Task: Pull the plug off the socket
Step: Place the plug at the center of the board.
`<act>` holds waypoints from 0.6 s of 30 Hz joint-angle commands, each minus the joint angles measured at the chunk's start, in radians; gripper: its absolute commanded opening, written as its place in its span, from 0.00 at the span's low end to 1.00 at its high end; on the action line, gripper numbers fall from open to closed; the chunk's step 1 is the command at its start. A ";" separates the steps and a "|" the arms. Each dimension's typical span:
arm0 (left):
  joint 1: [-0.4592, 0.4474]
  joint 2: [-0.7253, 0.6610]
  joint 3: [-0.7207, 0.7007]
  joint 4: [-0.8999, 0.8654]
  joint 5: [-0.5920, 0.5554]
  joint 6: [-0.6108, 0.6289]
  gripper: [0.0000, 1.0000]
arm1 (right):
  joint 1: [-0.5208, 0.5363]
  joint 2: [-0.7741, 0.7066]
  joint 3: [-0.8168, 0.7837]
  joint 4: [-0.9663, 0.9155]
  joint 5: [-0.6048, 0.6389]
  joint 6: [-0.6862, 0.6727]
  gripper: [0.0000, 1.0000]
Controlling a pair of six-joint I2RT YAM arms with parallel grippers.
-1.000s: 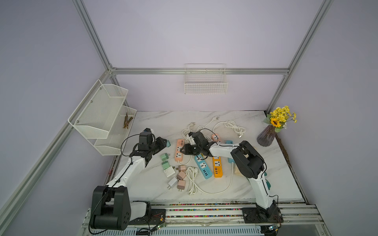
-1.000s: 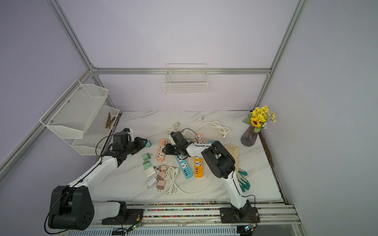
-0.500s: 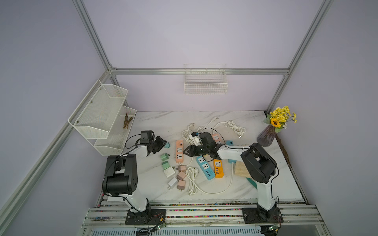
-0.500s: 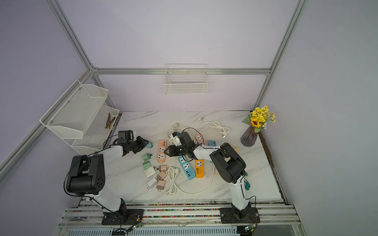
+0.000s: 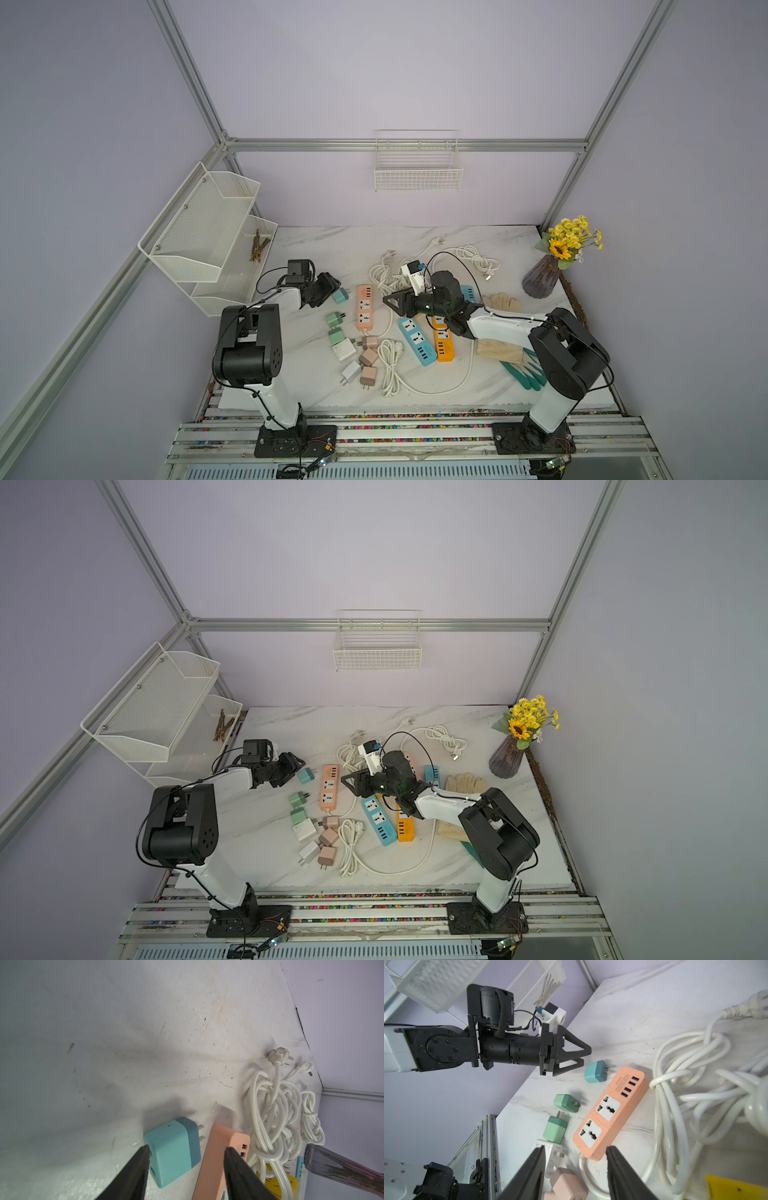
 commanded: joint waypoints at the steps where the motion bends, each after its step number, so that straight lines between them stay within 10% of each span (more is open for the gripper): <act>1: 0.002 -0.198 -0.041 0.040 -0.056 0.065 0.64 | -0.004 -0.069 -0.066 0.152 0.061 -0.043 0.53; 18: -0.045 -1.203 -0.664 0.310 -0.115 0.229 0.79 | -0.006 -0.601 -0.404 0.277 0.501 -0.269 0.70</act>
